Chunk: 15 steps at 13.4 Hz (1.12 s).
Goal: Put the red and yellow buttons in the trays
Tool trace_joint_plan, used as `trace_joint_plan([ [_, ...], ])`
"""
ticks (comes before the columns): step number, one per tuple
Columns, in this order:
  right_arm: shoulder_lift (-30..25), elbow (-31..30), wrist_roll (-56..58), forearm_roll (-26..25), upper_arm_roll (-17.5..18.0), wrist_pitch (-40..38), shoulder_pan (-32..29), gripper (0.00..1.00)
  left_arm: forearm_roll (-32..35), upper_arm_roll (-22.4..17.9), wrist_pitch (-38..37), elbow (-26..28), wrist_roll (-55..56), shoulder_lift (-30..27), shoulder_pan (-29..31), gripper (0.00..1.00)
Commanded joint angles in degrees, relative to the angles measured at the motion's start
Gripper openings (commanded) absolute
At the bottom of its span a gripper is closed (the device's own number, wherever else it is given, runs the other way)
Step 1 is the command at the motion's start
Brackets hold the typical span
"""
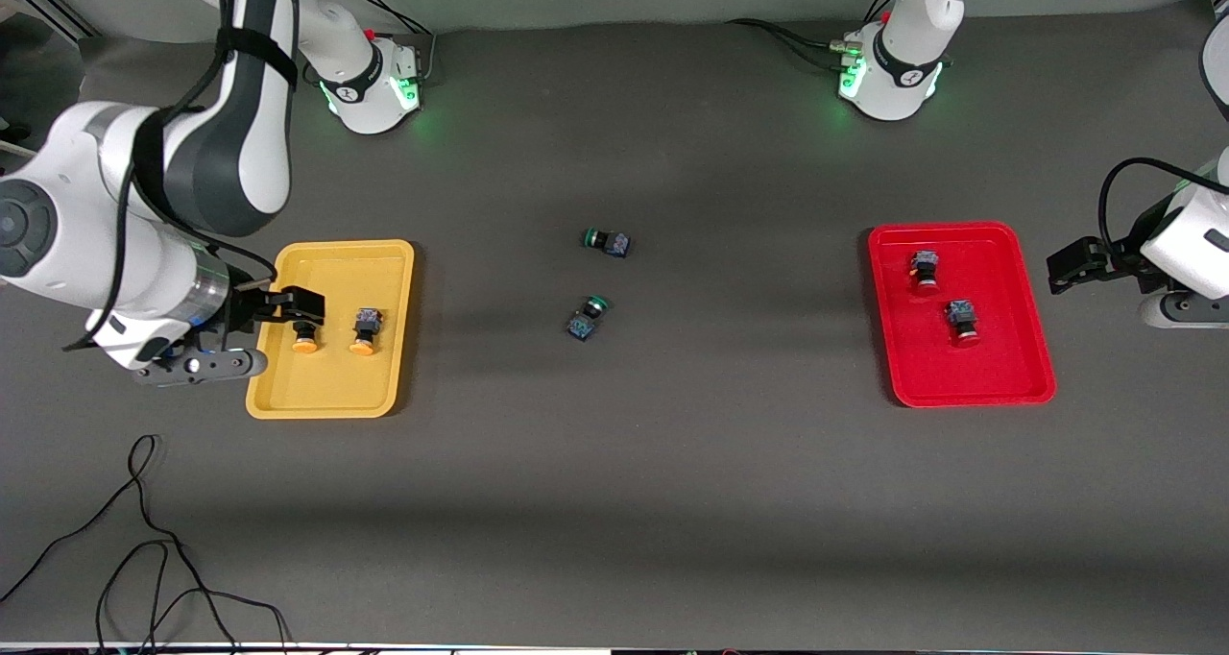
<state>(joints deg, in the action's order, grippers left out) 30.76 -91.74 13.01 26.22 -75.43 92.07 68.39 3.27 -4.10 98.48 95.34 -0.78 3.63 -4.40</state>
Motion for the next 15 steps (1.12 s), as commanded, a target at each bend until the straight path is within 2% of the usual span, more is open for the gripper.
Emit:
trace_joint_plan([
  [1,-12.44,0.42,-9.90,-11.15,13.92,-0.31,-8.40,1.00,-0.28,-0.12,0.22,-0.24,0.87,-0.47,-0.26,1.00],
  [3,-19.92,-0.11,-16.15,-19.59,33.05,-0.05,-24.18,1.00,-0.28,-0.12,0.31,-0.24,0.87,-0.29,-0.43,1.00],
  [4,-22.13,-0.46,-17.74,-21.46,42.12,-0.05,-32.71,1.00,-0.28,-0.12,0.31,-0.24,0.87,-0.12,-0.52,1.00],
  [5,-23.45,-0.81,-18.37,-21.82,48.73,-0.13,-39.58,1.00,-0.28,-0.12,0.39,-0.24,0.87,0.06,-0.52,1.00],
  [7,-25.74,-1.34,-18.64,-22.00,57.90,-0.57,-50.41,1.00,-0.28,-0.12,0.74,-0.24,0.87,0.06,-0.52,1.00],
  [10,-28.56,-1.60,-17.94,-25.78,69.77,-1.01,-63.34,1.00,-0.28,-0.04,0.75,-0.50,0.87,0.06,-0.70,1.00],
  [11,-28.74,-1.60,-17.93,-25.87,71.63,-1.10,-65.82,1.00,-0.28,-0.04,0.75,-0.50,0.87,0.06,-0.70,1.00],
  [15,-29.27,-1.08,-14.86,-26.05,70.60,-1.10,-65.93,1.00,-0.20,-0.04,0.75,-0.50,0.87,0.06,-0.78,1.00],
])
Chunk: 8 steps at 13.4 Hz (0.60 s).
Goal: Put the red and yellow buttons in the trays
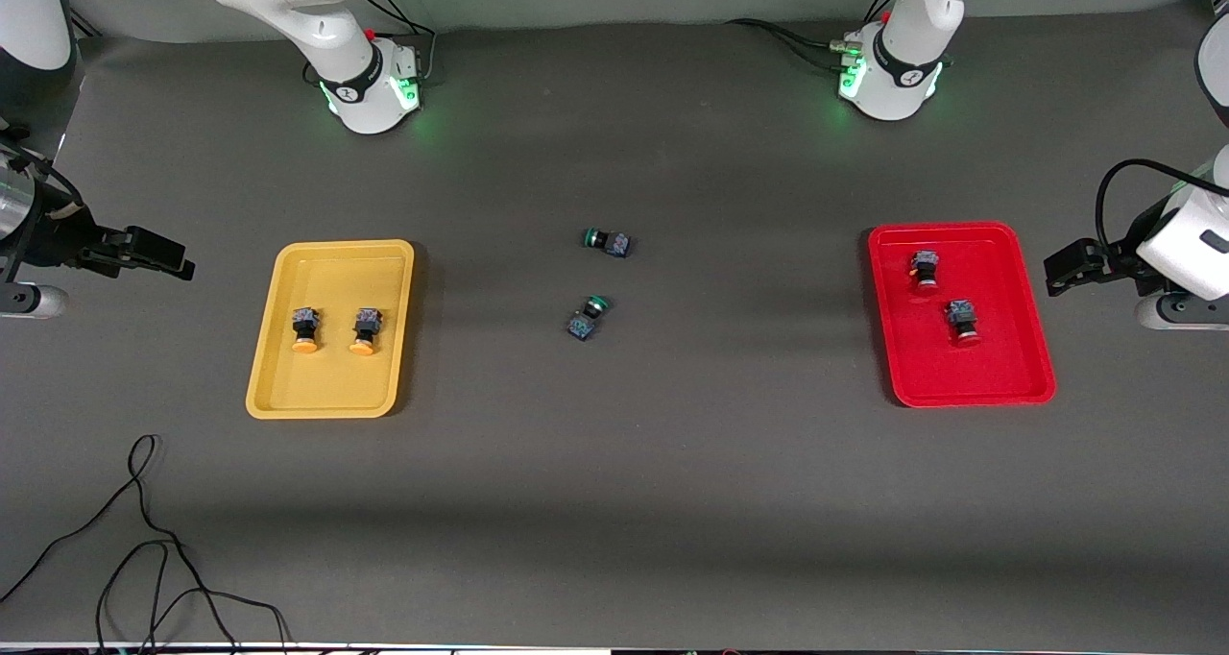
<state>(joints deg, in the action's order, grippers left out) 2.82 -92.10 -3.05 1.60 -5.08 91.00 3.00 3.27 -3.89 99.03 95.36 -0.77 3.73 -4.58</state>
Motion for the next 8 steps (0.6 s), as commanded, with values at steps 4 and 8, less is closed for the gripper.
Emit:
trace_joint_plan([
  [4,-1.67,-0.54,0.68,-1.43,0.42,-0.12,-0.80,1.00,-0.19,-0.24,-0.06,-0.61,0.85,-0.03,-0.52,1.00],
  [8,-1.85,-0.45,0.68,-1.69,1.91,-1.79,-2.82,1.00,-0.19,-0.24,-0.42,-1.31,0.85,-0.12,-0.52,1.00],
])
